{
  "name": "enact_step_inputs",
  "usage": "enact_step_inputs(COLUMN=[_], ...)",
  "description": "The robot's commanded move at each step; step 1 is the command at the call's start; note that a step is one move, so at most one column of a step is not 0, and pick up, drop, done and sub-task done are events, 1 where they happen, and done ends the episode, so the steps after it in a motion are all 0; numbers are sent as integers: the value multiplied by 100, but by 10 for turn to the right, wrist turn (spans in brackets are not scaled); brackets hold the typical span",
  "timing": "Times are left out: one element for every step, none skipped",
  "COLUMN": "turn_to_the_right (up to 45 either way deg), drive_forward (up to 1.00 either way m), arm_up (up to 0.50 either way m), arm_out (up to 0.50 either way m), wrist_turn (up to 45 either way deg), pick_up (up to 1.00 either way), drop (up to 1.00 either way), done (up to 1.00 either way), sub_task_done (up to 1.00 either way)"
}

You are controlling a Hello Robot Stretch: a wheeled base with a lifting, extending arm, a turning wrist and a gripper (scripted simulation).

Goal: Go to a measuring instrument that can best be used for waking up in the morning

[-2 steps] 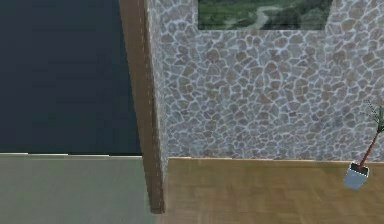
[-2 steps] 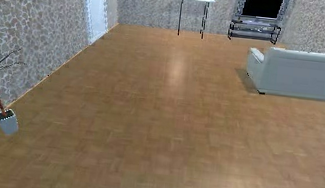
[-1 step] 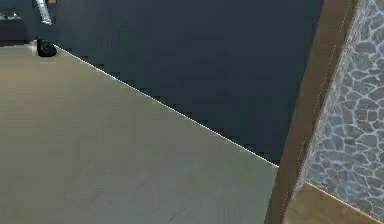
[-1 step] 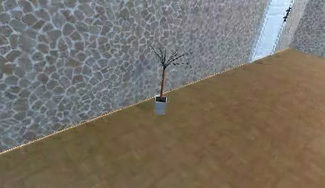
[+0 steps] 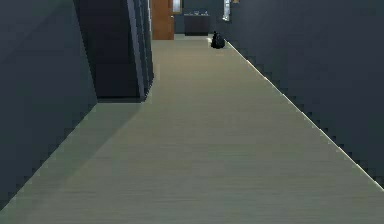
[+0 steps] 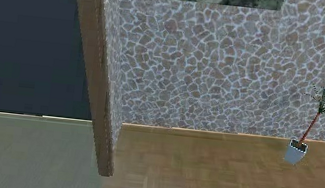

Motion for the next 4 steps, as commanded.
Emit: enact_step_inputs(turn_to_the_right=[0, -30, 0, 0], drive_forward=[100, 0, 100, 100], arm_up=[0, 0, 0, 0], arm_out=[0, 0, 0, 0], wrist_turn=[0, 0, 0, 0], pick_up=[0, 0, 0, 0], drop=[0, 0, 0, 0], done=[0, 0, 0, 0], sub_task_done=[0, 0, 0, 0])
